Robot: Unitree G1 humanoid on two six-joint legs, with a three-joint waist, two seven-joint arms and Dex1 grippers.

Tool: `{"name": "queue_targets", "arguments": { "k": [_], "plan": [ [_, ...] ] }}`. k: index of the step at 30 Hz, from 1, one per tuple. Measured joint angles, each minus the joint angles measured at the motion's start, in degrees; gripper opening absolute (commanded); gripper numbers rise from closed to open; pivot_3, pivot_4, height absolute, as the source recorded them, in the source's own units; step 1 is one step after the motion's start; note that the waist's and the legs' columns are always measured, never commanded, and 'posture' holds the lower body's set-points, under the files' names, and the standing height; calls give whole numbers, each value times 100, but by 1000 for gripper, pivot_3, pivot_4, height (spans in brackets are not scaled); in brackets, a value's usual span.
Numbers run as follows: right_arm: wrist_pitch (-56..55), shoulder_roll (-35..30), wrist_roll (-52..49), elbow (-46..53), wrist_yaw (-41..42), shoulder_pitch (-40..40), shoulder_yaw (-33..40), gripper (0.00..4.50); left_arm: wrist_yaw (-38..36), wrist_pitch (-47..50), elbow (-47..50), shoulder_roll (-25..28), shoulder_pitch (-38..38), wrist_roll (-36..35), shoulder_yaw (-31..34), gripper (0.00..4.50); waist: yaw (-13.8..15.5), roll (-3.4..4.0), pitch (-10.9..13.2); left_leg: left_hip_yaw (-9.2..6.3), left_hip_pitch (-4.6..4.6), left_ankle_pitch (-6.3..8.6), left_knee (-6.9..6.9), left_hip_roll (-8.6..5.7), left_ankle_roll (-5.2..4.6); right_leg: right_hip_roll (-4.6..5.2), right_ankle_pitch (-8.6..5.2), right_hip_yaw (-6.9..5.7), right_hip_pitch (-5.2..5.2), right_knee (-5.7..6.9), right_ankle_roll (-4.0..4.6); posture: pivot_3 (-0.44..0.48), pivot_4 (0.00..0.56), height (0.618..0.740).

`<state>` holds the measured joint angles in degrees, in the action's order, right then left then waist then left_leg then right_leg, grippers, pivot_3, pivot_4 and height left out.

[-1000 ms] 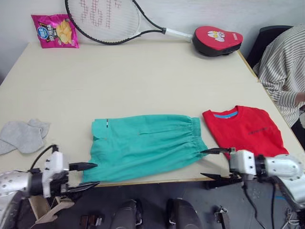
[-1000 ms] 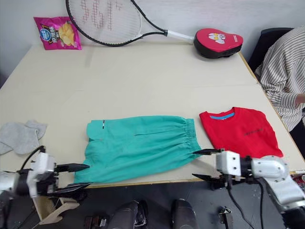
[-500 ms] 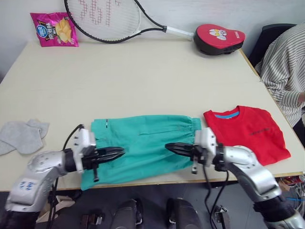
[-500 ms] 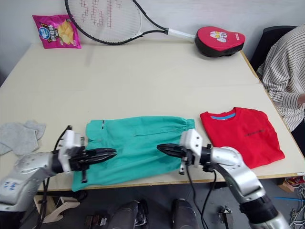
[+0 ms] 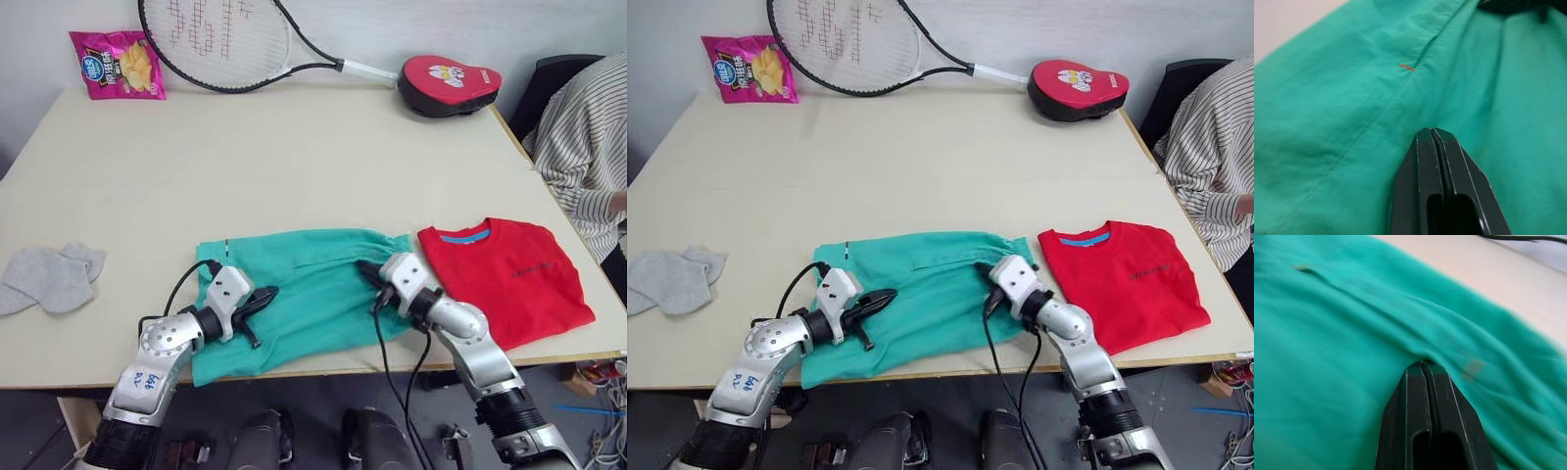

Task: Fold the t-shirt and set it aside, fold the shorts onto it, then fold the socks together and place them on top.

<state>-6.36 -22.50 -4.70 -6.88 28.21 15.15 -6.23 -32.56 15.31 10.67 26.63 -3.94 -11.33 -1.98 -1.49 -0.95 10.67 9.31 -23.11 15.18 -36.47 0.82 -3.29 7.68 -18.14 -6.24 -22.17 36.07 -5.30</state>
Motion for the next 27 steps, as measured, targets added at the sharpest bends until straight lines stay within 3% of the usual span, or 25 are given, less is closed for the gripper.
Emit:
{"name": "queue_targets", "arguments": {
  "k": [6, 11, 14, 19, 24, 27],
  "plan": [
    [187, 218, -786, 78, 180, 3, 602, 0, -62, -474, -325, -44, 35, -168, 400, 23, -30, 4, -6, -3, 0, -6, 19, 2, 11, -1, 0, 2, -12, 0, 3, 0, 150, 740],
    [722, 480, -1002, 530, 501, 494, 232, 0, -737, -378, -207, -144, -329, -1312, 859, 23, -36, 5, -5, -2, -16, -16, 19, 5, 10, -4, -2, -2, -28, 7, 7, 0, 150, 740],
    [925, 809, -665, 639, 467, 862, -339, 0, -784, -291, -232, -118, -863, -1175, 577, 23, -17, 4, -6, -1, -15, -18, 16, 3, 9, -5, -2, -4, -24, 13, 7, 0, 150, 740],
    [981, 978, 8, 153, 182, 871, -803, 0, -545, -243, -848, -120, -1132, -463, 99, 23, -13, 3, -7, 7, -26, -18, 15, -6, -10, -5, 3, -2, -26, 17, -2, 0, 150, 740],
    [780, 686, 359, -384, -413, 812, -313, 0, 107, -27, -1360, -188, -1213, -121, 174, 23, -12, 2, -7, 6, -19, -15, 17, -3, 1, -5, 3, 1, -25, 2, -2, 0, 150, 740],
    [734, 636, 137, -395, -466, 764, 119, 0, 145, -37, -1397, -177, -1204, -103, 221, 23, -15, 0, -9, 6, -8, -17, 17, -1, 8, -5, 3, 2, -19, 7, -2, 0, 150, 740]
  ]
}}
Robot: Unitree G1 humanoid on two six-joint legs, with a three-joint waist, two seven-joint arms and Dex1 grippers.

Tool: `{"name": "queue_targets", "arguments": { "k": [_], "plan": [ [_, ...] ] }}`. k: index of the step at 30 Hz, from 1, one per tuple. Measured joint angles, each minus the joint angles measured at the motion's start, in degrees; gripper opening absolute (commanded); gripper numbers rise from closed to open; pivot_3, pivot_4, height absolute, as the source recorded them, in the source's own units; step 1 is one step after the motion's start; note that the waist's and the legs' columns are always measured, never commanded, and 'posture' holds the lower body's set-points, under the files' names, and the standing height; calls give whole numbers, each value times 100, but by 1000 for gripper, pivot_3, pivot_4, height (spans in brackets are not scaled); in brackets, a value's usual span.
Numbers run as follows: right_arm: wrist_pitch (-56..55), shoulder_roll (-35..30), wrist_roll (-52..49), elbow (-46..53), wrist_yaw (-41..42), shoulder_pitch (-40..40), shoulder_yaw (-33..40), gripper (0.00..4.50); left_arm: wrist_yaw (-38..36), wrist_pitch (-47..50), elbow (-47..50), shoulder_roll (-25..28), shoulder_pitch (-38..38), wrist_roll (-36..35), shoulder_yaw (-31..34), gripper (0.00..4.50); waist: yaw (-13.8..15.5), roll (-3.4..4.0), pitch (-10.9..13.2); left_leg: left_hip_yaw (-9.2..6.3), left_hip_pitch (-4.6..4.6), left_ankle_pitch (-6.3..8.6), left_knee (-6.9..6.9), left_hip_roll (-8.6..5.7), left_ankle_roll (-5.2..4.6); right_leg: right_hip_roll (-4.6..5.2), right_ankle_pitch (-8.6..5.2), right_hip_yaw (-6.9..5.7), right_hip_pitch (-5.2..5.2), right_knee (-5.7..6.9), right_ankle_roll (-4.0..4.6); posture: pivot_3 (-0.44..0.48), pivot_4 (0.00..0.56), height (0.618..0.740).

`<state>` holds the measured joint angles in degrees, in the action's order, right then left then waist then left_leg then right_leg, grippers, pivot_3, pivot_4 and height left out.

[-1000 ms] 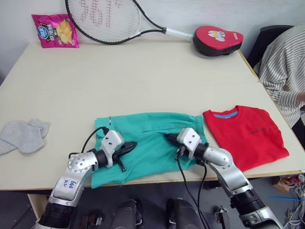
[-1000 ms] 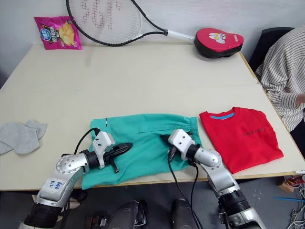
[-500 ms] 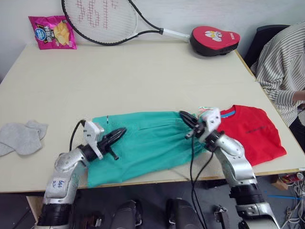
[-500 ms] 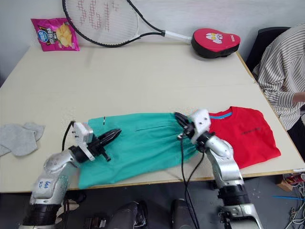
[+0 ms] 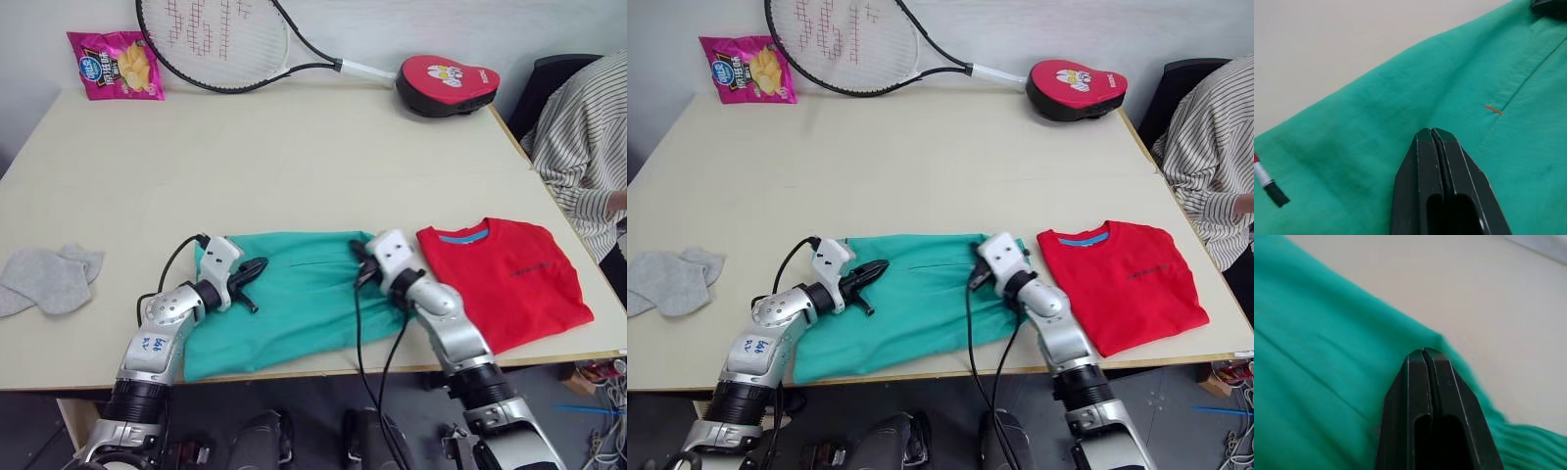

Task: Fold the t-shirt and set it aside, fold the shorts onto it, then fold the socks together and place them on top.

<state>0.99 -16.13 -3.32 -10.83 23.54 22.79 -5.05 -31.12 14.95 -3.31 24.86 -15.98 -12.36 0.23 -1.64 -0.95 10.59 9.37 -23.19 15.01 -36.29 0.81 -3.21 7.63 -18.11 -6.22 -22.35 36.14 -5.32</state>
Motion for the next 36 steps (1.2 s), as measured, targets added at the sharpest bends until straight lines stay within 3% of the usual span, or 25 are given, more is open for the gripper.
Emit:
{"name": "queue_targets", "arguments": {
  "k": [4, 7, 12, 18, 24, 28, 34, 36],
  "plan": [
    [312, 127, -1120, 494, 261, -399, 721, 0, -258, -252, -158, -54, 21, -195, 143, 23, 3, 0, 0, -2, -1, -1, 8, 1, 0, 0, 0, 1, -3, -2, 1, 0, 150, 740],
    [1150, 88, -2431, 1589, 575, -869, 1124, 616, -761, -561, -218, -159, 46, -527, 261, 0, 4, 1, 1, -6, -13, 0, 12, 2, -4, 0, 0, 0, -10, -12, 1, 0, 150, 740],
    [3307, -800, -5077, 3424, 215, -1999, 2014, 2365, -1892, -932, 20, -16, -189, -868, 94, 0, 66, 1, 0, -19, -16, 8, 13, 1, -10, 11, -1, -4, -1, -28, 2, 0, 150, 740],
    [4999, -1796, -7604, 3763, -1201, -3698, 2882, 4451, -2436, -1088, 58, -91, -401, -760, -410, 0, 156, 2, 0, -16, -13, 14, 17, 0, -20, 11, -1, -2, 2, -37, 5, 0, 150, 740],
    [5126, -1775, -8851, 3757, -2481, -4053, 2851, 4451, -2331, -1335, -553, -368, -440, -47, -1095, 0, 141, -2, -3, -12, -9, 25, 12, 3, -47, 2, -1, -1, 5, -33, 5, 0, 150, 740],
    [5002, -1549, -8860, 3701, -2975, -3639, 2482, 4451, -2234, -1575, -825, -407, -452, 135, -1154, 0, 129, -19, -32, -13, -2, 25, 13, 9, -45, -1, -1, -1, 9, -34, 5, 0, 150, 740],
    [4618, -668, -8384, 3269, -3470, -2681, 1920, 4451, -2231, -1651, -916, -406, -388, 147, -1107, 0, 54, -5, -111, -19, 4, 23, 17, 14, -40, -3, 3, -3, 14, -39, 12, 0, 150, 740],
    [4539, -488, -8075, 3135, -3436, -2466, 1766, 3866, -2273, -1671, -956, -391, -384, 147, -1081, 0, 14, -8, -131, -21, 4, 22, 20, 14, -37, -4, 3, -5, 15, -42, 13, 0, 150, 740]
  ]
}}
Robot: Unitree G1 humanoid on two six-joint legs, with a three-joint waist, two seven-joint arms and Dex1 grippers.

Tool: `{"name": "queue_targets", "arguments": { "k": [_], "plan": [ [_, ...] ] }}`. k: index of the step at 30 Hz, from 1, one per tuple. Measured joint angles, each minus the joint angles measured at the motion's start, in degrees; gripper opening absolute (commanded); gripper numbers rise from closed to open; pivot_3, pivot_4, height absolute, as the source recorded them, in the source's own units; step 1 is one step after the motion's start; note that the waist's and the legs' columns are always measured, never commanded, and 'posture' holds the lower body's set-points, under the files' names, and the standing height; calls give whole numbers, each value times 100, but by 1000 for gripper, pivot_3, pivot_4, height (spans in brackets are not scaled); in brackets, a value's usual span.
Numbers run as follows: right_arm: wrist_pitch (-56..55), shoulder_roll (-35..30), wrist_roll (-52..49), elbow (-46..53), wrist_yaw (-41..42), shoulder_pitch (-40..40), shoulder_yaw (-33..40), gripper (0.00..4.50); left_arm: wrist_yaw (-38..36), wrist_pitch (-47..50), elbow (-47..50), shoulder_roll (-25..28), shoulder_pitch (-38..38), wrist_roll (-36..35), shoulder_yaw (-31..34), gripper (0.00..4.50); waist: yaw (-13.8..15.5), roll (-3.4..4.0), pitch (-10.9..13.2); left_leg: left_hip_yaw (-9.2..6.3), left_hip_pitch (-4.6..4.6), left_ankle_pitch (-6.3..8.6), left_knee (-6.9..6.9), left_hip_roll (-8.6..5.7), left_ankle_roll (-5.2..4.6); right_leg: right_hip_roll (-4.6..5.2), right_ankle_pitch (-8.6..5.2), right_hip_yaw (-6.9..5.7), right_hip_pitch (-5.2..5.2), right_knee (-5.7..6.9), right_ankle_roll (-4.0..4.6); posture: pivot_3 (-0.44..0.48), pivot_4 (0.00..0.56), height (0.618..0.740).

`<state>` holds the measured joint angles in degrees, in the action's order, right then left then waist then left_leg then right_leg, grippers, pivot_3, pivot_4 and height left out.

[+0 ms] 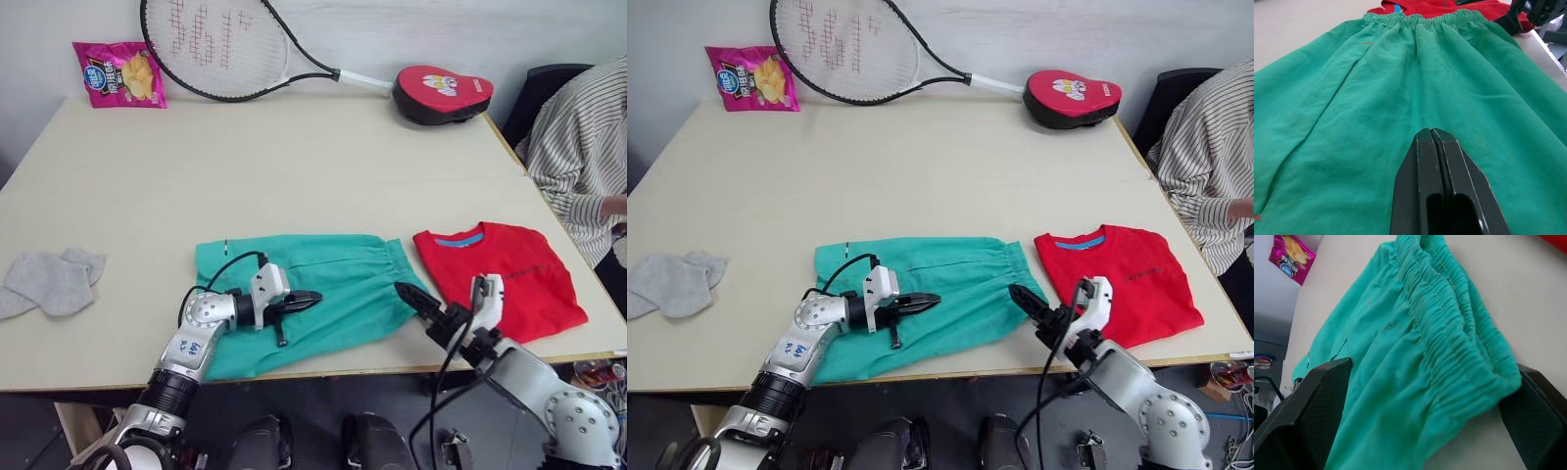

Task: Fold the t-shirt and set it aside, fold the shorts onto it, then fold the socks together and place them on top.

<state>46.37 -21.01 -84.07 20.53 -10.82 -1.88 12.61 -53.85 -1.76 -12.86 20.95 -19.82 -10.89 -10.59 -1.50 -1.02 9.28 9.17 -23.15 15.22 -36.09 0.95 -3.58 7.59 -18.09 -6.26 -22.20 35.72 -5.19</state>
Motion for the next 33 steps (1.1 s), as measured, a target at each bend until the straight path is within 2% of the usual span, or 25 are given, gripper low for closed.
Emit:
{"name": "queue_targets", "arguments": {
  "k": [9, 11, 12, 18, 23, 26, 30, 33],
  "plan": [
    [-703, 586, 1784, -442, 902, 505, -544, 735, 13, 139, -141, -128, -64, -153, 156, 0, -10, 14, -16, -3, 1, 0, 3, 0, 1, 0, 0, -3, 3, -6, 0, 0, 150, 740],
    [-875, 680, 2013, -360, 1087, 502, -561, 197, 76, 281, -112, -162, -66, -241, 245, 0, -9, 19, -12, -2, -9, 0, 2, -1, 1, 1, 0, -3, -6, -5, 0, 0, 150, 740],
    [-940, 703, 2097, -333, 1149, 504, -557, 70, 112, 362, -83, -170, -66, -272, 295, 0, -5, 21, -9, -2, -17, -1, 1, -1, 2, 1, 0, -3, -15, -2, 0, 0, 150, 740],
    [-1461, 676, 2577, 18, 1466, 627, -284, 70, 536, 1227, 519, -220, -214, -637, 697, 0, 21, 28, 11, -3, -37, -17, 0, -5, 22, 1, 0, -10, -26, -6, -1, 0, 150, 740],
    [-1927, 128, 3307, 303, 1581, 745, 222, 70, 809, 1688, 811, 12, -192, -561, 745, 0, 23, 29, 16, 3, -37, -13, -2, -10, 17, 1, 3, -7, -25, -9, -7, 0, 150, 740],
    [-1974, -191, 3704, 600, 1700, 835, 201, 70, 836, 1737, 816, 19, -76, -548, 735, 0, -3, 37, 26, 3, -34, -16, 3, -6, 25, -3, 2, -6, -27, -8, -6, 0, 150, 740],
    [-1535, -414, 4287, 1032, 1675, 1195, -635, 70, 950, 1810, 852, -3, 36, -550, 740, 0, -26, 48, 38, 2, -31, -22, 5, -1, 36, -6, 1, -5, -32, 1, -2, 0, 150, 740],
    [-1133, -183, 4815, 1080, 1554, 1562, -1627, 70, 1024, 1777, 828, -98, 26, -527, 720, 0, -3, 46, 39, 2, -30, -22, 3, -1, 37, -5, 0, -5, -31, 3, 0, 0, 150, 740]
  ]
}}
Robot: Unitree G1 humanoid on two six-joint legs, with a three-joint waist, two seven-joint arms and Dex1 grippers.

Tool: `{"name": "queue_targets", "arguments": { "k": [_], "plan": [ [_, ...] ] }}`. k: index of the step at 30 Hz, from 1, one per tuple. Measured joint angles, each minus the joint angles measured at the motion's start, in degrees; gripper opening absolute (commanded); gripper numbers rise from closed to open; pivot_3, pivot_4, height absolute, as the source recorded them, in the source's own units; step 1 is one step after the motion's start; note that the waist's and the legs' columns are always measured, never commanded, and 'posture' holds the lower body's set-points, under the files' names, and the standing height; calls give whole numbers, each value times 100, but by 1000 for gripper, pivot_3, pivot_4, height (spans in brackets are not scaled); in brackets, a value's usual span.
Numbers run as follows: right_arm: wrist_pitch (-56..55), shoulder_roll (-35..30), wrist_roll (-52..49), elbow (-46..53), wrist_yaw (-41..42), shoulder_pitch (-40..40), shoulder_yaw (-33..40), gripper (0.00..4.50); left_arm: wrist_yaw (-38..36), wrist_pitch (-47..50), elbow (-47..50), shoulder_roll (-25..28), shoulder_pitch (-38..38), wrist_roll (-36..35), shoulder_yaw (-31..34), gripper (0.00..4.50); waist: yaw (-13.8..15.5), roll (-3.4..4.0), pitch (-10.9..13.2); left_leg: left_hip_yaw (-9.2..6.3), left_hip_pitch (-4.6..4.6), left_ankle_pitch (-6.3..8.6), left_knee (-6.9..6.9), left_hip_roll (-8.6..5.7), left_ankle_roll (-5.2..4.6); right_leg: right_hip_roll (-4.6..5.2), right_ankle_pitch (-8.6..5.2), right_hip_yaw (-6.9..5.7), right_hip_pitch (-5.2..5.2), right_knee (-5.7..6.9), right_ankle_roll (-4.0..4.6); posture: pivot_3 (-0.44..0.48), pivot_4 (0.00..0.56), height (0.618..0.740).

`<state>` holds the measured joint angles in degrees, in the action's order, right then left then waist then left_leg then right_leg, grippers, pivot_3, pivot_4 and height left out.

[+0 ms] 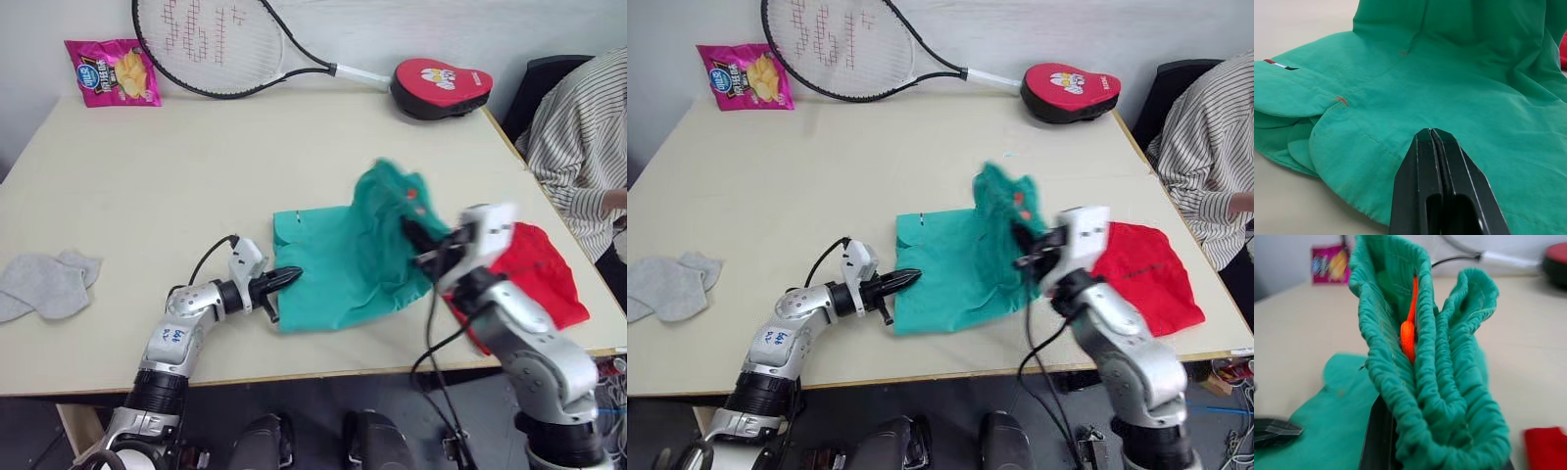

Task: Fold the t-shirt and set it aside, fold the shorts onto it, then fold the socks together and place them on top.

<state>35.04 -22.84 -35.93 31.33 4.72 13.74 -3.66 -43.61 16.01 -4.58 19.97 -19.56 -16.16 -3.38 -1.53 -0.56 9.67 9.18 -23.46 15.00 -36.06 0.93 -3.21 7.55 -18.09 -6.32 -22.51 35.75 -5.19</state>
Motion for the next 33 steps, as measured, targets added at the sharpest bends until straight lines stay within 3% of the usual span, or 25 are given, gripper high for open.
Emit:
{"name": "queue_targets", "arguments": {
  "k": [4, 9, 16, 22, 30, 33],
  "plan": [
    [133, 624, 600, -447, -238, 246, -724, 70, 26, -115, -126, 10, 7, 178, -50, 0, 14, -3, 2, 1, -8, 2, -3, -5, -3, 5, 0, -3, -1, -5, -1, 0, 150, 740],
    [124, 1340, 1280, -1064, -513, 390, -1073, 70, 37, -216, -102, 26, 127, 258, -73, 0, -6, -2, 3, 1, -8, 2, 2, -6, -2, 3, 1, -3, -3, -5, -1, 0, 150, 740],
    [136, 1533, 1604, -1256, -62, 393, -1242, 2445, 35, -315, -18, 25, 285, 244, -2, 0, -16, -1, 3, 1, -4, 4, 3, -5, -1, 3, 1, -1, -2, -4, -1, 0, 150, 740],
    [990, 843, 683, -892, 1305, 425, -995, 4482, -30, -449, -157, 88, 298, 132, 170, 0, -14, -1, 4, -1, -4, 7, 2, -5, -6, 5, 1, -1, -1, -7, -1, 0, 150, 740],
    [1765, -440, -1799, -593, 3601, 718, 499, 4482, -459, -860, -667, 868, 149, -340, 1196, 0, 0, -9, 42, -10, -10, 24, 4, -2, -34, 9, -1, -12, -2, -16, 3, 0, 150, 740],
    [1330, -655, -1523, -1150, 3955, 1063, 638, 3531, -844, -532, -77, 949, -151, -852, 1232, 0, 28, -17, 47, -9, -12, 19, -8, -12, -25, 22, 7, -15, 8, -24, -10, 0, 150, 740]
  ]
}}
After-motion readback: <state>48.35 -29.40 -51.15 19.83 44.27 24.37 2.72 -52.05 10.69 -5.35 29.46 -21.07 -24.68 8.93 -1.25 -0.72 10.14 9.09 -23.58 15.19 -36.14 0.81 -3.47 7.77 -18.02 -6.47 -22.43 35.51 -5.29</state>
